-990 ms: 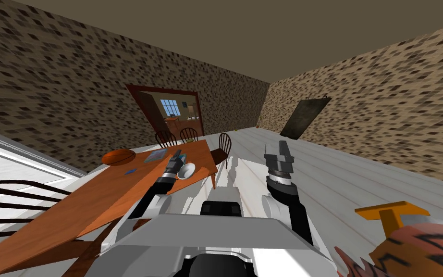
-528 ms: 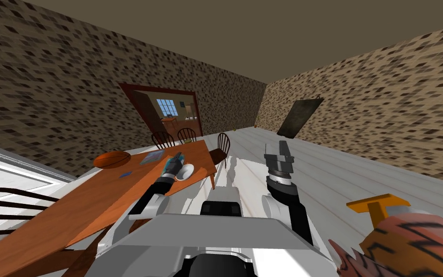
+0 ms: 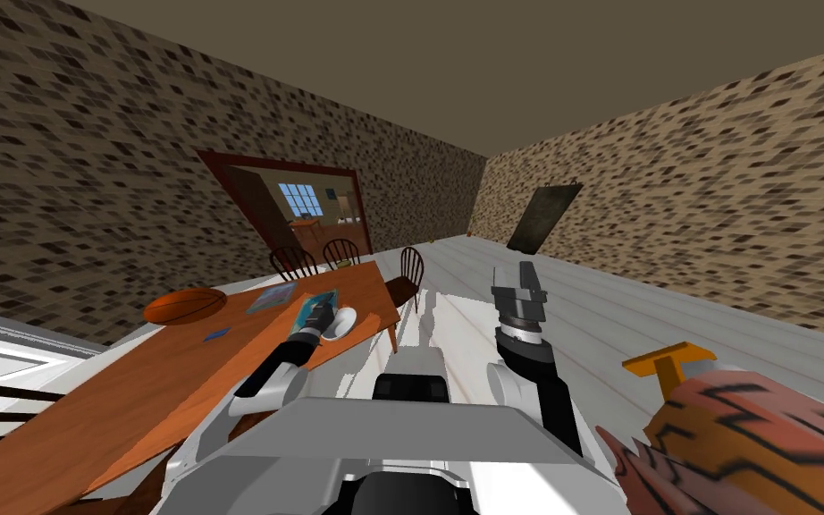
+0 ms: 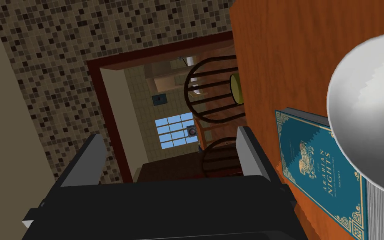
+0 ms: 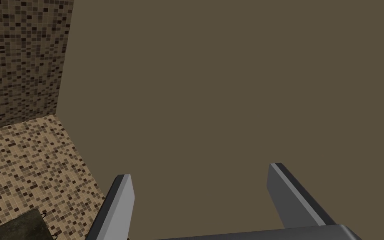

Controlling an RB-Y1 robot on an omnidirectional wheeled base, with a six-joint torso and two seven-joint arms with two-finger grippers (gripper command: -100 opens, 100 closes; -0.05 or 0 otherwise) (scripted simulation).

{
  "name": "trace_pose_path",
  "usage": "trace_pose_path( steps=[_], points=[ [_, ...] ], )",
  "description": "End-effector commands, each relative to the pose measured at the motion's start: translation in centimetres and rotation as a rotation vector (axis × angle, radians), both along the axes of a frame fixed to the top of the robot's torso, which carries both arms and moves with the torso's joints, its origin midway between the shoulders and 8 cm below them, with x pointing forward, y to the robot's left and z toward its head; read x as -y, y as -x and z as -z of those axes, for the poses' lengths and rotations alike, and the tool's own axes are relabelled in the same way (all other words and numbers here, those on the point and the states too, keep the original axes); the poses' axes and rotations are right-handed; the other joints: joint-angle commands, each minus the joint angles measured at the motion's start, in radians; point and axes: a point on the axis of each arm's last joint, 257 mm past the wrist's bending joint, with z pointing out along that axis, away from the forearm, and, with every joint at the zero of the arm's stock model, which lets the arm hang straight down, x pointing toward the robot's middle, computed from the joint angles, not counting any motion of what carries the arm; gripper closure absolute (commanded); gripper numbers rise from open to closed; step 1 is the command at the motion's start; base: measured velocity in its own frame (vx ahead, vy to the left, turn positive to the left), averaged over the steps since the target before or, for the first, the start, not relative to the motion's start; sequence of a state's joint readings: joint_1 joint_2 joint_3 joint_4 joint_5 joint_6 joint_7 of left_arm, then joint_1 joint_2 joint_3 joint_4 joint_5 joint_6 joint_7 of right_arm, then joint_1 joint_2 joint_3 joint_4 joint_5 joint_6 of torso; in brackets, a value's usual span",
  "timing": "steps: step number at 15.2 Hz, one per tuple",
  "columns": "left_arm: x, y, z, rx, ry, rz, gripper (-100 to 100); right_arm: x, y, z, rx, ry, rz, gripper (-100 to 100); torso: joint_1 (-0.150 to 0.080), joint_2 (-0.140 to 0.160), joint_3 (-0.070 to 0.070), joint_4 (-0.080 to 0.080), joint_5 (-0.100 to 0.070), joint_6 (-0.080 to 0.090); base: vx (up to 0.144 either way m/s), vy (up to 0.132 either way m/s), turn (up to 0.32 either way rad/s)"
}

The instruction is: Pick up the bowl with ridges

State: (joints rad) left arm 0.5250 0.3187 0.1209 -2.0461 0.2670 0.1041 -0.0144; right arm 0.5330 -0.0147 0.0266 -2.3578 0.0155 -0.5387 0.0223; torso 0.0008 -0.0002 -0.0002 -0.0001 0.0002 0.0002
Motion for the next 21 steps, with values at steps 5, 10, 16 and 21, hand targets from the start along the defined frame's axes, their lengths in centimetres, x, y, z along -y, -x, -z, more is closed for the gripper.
trace_pose_path(
  steps=[5, 10, 16, 21],
  points=[
    [-2.0, 0.9, 3.9, -0.132, 0.041, -0.046, -100, 0.0, 0.0, 0.0, 0.0, 0.0, 0.0, 0, 0.0, 0.0, 0.0, 0.0, 0.0, 0.0, 0.002, 0.005, -0.063],
    [-4.0, 2.5, 7.4, -0.253, 0.087, -0.095, -100, 0.0, 0.0, 0.0, 0.0, 0.0, 0.0, 0, 0.0, 0.0, 0.0, 0.0, 0.0, 0.0, 0.003, 0.005, -0.08],
    [-5.6, 4.4, 10.7, -0.368, 0.14, -0.146, -100, 0.0, 0.0, 0.0, 0.0, 0.0, 0.0, 0, 0.0, 0.0, 0.0, 0.0, 0.0, 0.0, 0.005, 0.005, -0.074],
    [-6.9, 6.5, 13.4, -0.466, 0.194, -0.194, -100, 0.0, 0.0, 0.0, 0.0, 0.0, 0.0, 0, 0.0, 0.0, 0.0, 0.0, 0.0, 0.0, 0.006, 0.006, -0.069]
  ],
)
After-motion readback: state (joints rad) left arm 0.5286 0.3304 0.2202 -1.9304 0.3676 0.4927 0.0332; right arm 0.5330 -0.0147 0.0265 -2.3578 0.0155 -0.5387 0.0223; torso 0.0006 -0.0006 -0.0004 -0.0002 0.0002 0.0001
